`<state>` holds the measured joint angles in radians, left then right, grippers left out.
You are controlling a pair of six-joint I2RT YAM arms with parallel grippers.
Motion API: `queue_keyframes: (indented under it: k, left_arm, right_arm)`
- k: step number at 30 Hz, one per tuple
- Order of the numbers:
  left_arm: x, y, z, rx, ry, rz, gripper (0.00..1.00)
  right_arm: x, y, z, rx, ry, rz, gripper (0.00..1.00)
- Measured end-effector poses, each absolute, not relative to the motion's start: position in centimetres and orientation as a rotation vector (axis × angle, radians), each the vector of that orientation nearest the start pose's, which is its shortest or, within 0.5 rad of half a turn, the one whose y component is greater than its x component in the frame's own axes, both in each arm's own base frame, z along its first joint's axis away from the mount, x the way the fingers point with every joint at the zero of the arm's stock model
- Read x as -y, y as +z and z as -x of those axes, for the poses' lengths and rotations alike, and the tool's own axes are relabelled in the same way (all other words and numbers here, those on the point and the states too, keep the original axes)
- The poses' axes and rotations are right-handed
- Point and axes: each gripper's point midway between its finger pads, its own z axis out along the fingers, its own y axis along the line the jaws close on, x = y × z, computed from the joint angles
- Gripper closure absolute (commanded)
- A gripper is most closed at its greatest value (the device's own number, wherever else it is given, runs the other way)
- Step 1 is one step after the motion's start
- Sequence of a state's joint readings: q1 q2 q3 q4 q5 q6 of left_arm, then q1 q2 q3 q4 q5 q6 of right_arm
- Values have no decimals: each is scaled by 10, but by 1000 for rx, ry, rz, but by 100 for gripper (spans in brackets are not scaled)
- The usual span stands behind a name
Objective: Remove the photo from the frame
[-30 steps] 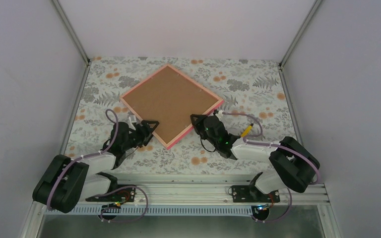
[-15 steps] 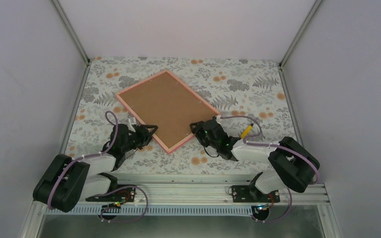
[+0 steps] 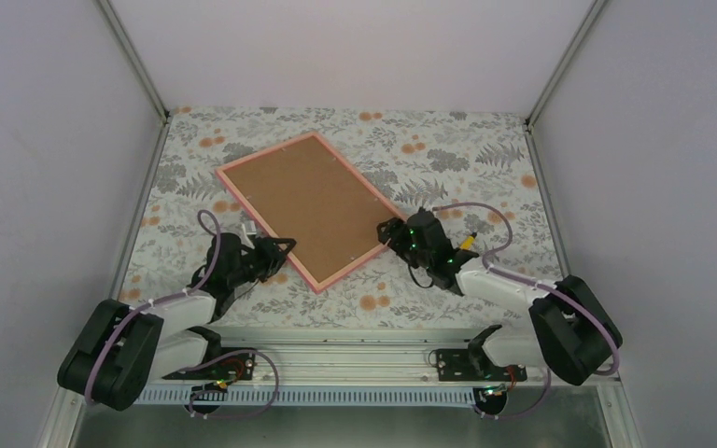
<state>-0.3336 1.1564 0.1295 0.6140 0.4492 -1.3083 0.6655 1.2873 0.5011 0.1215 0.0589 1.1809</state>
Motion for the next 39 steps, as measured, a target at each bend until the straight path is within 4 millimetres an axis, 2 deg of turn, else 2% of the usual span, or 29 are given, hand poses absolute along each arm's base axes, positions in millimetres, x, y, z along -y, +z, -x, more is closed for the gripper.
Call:
queue_keyframes:
  k: [5,9,16,19,22,27,39]
  left_arm:
    - [170,87,-260,-2179,-1409,756,77]
    - [172,92,-261,-2197,-1403,726,78]
    - [175,90,-253,-2249,-1409,691,79]
    - [177,90,-252,-2269,-1406,676,79]
    - [178,92,-253,-2281,-1401,648,79]
    - [180,97,-255,-2301,-1382,600,78]
    - [183,87,-261,-2408,-1322,580,76]
  right_arm:
    - [-188,89,-311,-2353,765,-449,14]
    - [-182,93,-337,-2375,715,-290,15]
    - [-189,91,-377,-2409,660,-23,18]
    - [-194,84,-387,-2427,643,61,20]
    - [-197,68,-389,-2463,625,118,21]
    - [-192,36,-381,-2556,601,161,24]
    - [-193,35,-377,-2557,638,222,27]
